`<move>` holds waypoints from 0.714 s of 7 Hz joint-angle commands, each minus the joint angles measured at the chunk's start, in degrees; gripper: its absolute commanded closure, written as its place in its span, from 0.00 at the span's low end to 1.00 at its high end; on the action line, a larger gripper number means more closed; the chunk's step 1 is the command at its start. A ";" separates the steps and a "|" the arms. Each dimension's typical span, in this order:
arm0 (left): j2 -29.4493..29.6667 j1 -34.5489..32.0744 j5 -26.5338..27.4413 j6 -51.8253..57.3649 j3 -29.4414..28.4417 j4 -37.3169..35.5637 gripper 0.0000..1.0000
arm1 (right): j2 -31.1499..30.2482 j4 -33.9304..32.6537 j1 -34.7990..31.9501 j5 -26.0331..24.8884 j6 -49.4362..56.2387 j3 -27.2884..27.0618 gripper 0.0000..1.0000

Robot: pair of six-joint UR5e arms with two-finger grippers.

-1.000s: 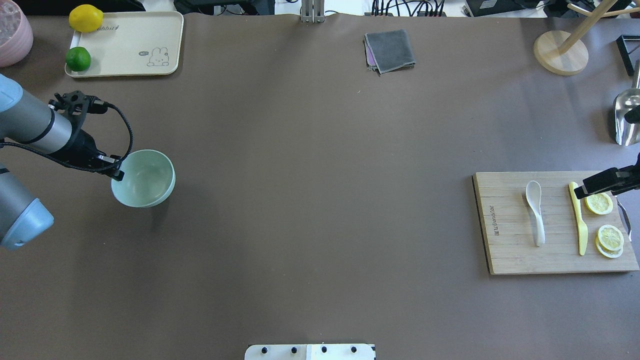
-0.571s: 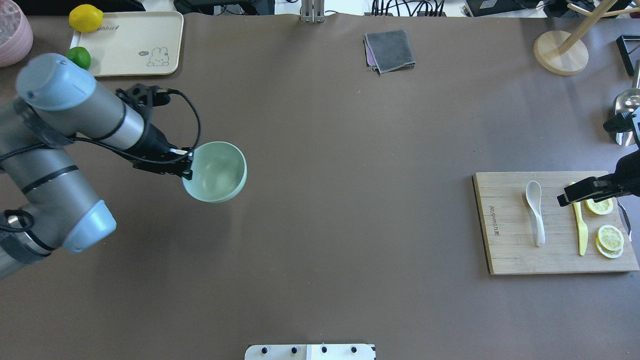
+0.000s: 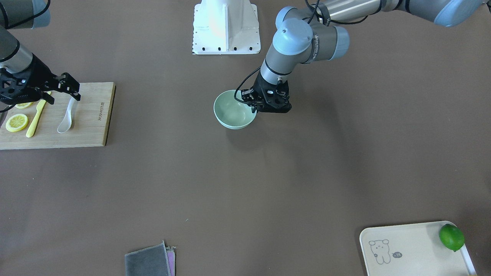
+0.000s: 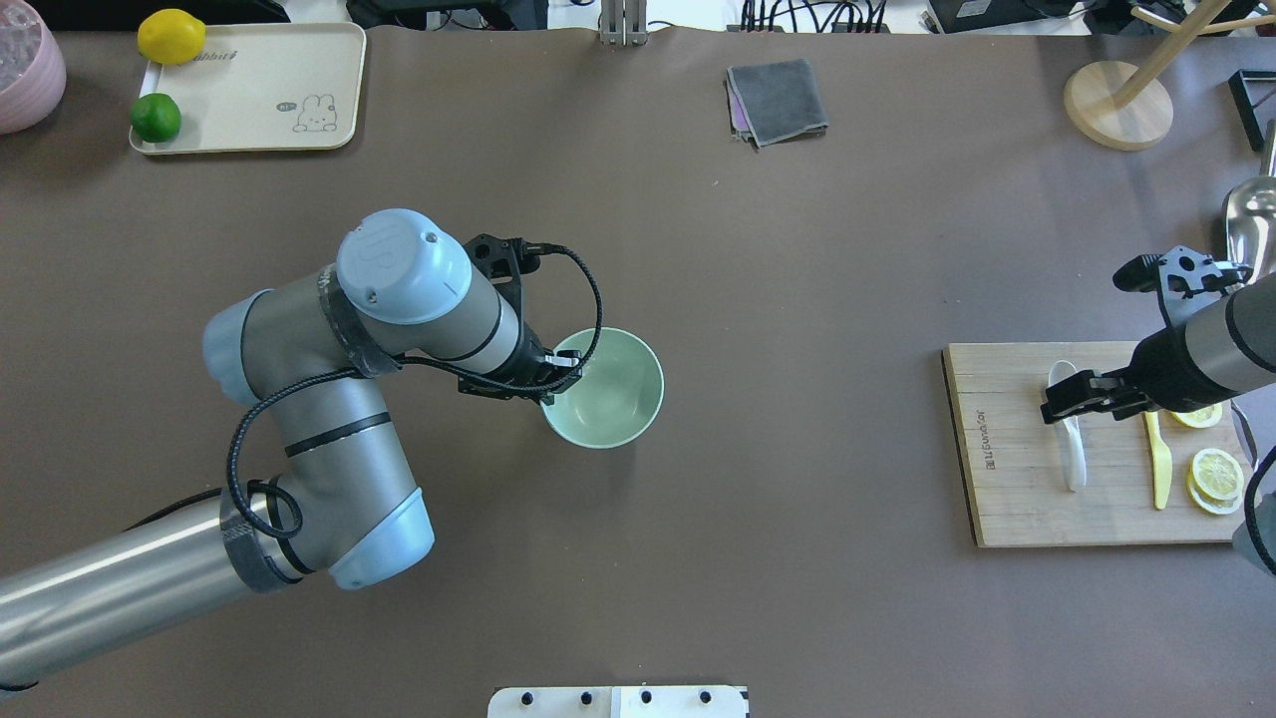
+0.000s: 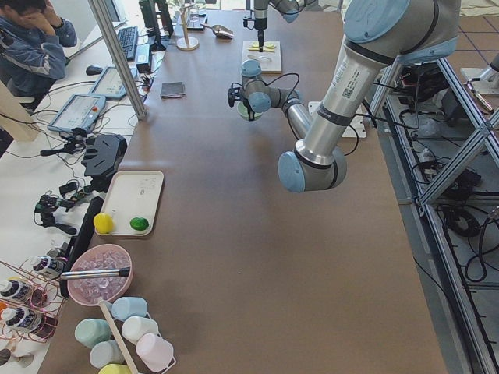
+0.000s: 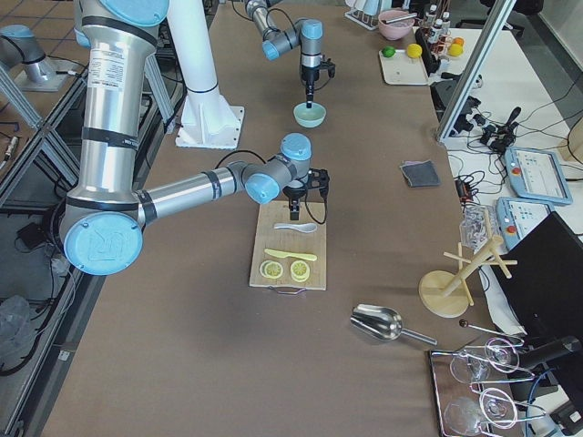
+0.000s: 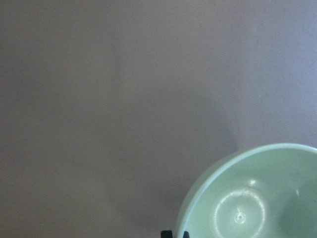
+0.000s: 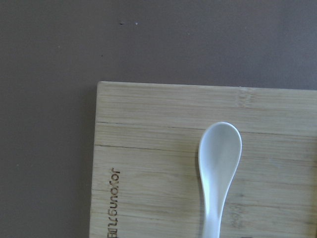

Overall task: Place spoon in bowl
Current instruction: 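Push the green bowl toward center with left gripper while right gripper lowers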

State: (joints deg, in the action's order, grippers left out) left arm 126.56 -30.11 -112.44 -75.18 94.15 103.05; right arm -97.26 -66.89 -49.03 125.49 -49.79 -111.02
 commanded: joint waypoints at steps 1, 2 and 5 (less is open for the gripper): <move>3.84 1.71 2.58 -0.23 -4.29 -0.57 1.00 | 3.37 0.09 1.30 -0.16 -5.37 3.43 0.13; 5.52 1.81 3.28 -0.32 -6.24 -0.57 1.00 | 3.39 0.09 1.74 -0.33 -5.75 3.70 0.15; 5.54 2.42 4.16 -0.23 -6.43 -0.40 1.00 | 2.42 0.09 2.00 -1.57 -5.67 4.67 0.20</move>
State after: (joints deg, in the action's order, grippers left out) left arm 131.97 -27.76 -108.41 -75.40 87.78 102.64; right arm -94.59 -66.86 -47.19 124.17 -55.34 -106.68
